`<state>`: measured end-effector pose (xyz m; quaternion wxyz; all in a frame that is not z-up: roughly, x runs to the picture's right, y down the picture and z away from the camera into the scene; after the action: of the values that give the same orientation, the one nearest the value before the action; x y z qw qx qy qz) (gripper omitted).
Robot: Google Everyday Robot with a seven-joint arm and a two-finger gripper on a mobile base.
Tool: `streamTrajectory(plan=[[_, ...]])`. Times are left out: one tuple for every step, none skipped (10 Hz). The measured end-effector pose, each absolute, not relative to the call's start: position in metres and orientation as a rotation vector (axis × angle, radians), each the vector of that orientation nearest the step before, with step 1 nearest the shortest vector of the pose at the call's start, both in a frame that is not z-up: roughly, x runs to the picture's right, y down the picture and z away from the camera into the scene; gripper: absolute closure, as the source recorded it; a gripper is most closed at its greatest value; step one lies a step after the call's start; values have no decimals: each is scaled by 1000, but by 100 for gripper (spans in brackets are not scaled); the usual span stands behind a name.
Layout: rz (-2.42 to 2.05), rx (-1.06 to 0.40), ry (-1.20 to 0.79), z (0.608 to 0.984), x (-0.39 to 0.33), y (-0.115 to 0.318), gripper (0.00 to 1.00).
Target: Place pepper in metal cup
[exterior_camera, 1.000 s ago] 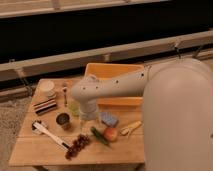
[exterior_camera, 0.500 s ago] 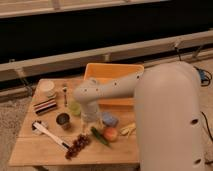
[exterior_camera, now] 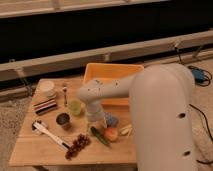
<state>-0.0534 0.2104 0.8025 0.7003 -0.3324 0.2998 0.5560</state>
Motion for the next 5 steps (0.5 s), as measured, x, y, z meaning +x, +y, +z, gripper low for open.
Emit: streamTrajectory(plan=[[1232,-749,678,805,-53,213,35],[1221,-756,685,807,-53,215,35],[1207,-763,691,808,-56,217,35],[1193,-770,695,809,-59,220,35],[1183,-774,701,811,-59,222,35]])
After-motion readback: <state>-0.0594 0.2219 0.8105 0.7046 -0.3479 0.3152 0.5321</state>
